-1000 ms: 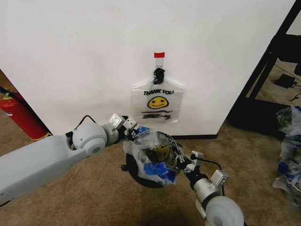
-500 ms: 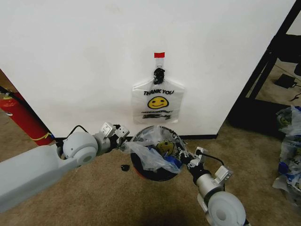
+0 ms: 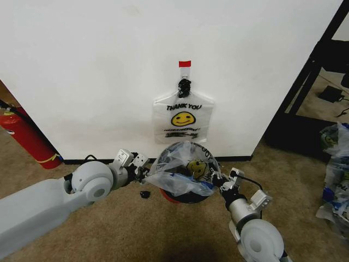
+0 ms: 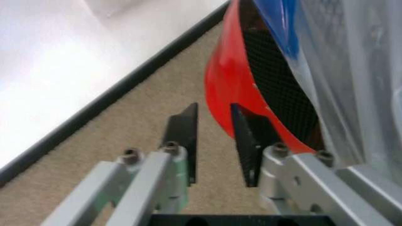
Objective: Pick up the garbage bag from the wall and place it over the trash bin.
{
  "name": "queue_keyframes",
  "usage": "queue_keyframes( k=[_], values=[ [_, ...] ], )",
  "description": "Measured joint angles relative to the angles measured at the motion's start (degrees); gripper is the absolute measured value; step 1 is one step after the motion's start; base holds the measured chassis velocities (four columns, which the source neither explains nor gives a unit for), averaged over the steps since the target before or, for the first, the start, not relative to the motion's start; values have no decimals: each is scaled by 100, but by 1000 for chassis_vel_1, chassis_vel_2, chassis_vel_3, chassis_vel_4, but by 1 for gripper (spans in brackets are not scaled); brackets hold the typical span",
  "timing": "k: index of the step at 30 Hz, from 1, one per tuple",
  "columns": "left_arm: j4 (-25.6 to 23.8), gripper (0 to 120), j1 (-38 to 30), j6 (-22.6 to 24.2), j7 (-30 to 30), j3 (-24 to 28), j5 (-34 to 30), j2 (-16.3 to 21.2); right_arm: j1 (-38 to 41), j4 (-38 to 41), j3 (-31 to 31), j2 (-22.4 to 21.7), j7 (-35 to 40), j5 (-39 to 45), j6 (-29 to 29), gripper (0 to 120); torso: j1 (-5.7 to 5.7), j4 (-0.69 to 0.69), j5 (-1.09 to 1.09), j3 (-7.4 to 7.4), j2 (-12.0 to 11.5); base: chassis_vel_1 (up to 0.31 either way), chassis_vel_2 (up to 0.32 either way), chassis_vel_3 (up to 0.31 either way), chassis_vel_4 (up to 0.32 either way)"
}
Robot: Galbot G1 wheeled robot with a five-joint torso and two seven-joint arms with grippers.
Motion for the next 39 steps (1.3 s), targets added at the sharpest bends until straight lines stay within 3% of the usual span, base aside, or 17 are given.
queue_keyframes(
  k=[7, 9, 12, 19, 26, 29, 31, 33, 36, 39],
  values=[
    [-270, 53, 26, -71, -248, -551, 182, 200, -9, -159, -1, 10, 16, -98, -5, 1, 0, 0, 4, 0, 0, 0, 0, 0, 0],
    [-286, 54, 27, -70, -259, -577, 198, 219, -8, -159, -1, 9, 16, -99, -5, 1, 0, 0, 3, 0, 0, 0, 0, 0, 0],
    [-427, 77, 71, 0, -298, -870, 611, 403, -29, -149, 62, 29, 25, -157, -3, 1, 0, -2, 1, 0, 0, 0, 0, 0, 0],
    [-583, 97, 313, 60, -425, -1064, 156, 461, -95, -105, 111, 68, 39, -239, -2, 1, -1, 0, 1, -1, 0, 0, 0, 0, 0],
    [-709, 100, 356, -203, -637, -1452, 59, 274, -130, -96, 114, 94, 36, -300, 2, 1, -1, 0, 3, 0, 0, 0, 0, 0, 0],
    [-1158, 100, 111, -461, -866, -1892, -374, 108, -161, -94, 125, 109, 34, -355, 6, 1, -1, -1, 4, 0, 0, 0, 0, 0, 0],
    [-1319, 100, 75, -465, -875, -1914, -534, 84, -162, -96, 125, 108, 34, -365, 6, 1, -1, -1, 4, 0, 0, 0, 0, 0, 0],
    [-1641, 100, 37, -435, -875, -1838, -762, 58, -163, -102, 123, 109, 37, -374, 6, 1, -1, -1, 5, -1, 1, 0, 0, 0, 0],
    [-2214, 98, 87, -148, -879, -1277, -1005, -130, -160, -97, 92, 100, 68, -377, -2, 1, -2, 1, 3, -1, 0, 0, 0, 0, 0],
    [-2275, 97, 103, 25, -942, -1063, -1094, -330, -161, -59, 66, 89, 94, -377, -22, 1, -1, 0, 2, -1, 0, 0, 0, 0, 0]
  ],
)
